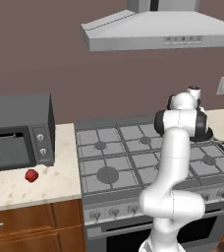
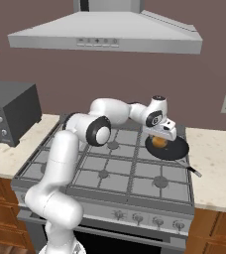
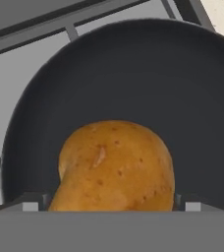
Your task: Put the bell pepper and potato in the pan. Then turn on the rear right burner and set the heat to medium.
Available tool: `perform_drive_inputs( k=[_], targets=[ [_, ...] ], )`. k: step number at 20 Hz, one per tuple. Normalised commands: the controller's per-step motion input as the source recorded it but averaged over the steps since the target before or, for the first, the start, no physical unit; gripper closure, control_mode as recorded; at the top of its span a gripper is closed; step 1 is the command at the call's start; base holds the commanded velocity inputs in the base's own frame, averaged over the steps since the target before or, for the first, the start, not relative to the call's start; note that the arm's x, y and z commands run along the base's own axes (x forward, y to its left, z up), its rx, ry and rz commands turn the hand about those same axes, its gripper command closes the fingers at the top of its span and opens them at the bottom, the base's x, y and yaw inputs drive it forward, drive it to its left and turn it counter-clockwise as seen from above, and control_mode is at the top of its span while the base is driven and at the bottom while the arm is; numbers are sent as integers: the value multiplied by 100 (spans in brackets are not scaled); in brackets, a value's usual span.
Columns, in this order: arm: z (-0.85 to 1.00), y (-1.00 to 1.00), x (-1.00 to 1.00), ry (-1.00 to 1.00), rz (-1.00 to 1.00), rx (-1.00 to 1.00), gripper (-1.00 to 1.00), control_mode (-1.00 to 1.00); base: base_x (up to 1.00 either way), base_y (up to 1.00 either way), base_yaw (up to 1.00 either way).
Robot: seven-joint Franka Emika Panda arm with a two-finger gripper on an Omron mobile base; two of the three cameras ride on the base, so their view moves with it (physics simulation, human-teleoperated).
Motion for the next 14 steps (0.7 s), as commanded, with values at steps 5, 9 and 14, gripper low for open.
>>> perform_drive_inputs(
  k=[5,9,14],
  targets=[
    [14,7,-32,-7,0,0,-100,-100,0,0,0],
    [43,1,-33,-10,0,-1,-100,-100,0,0,0],
    [51,2,-51,-13,0,-1,-100,-100,0,0,0]
  ],
)
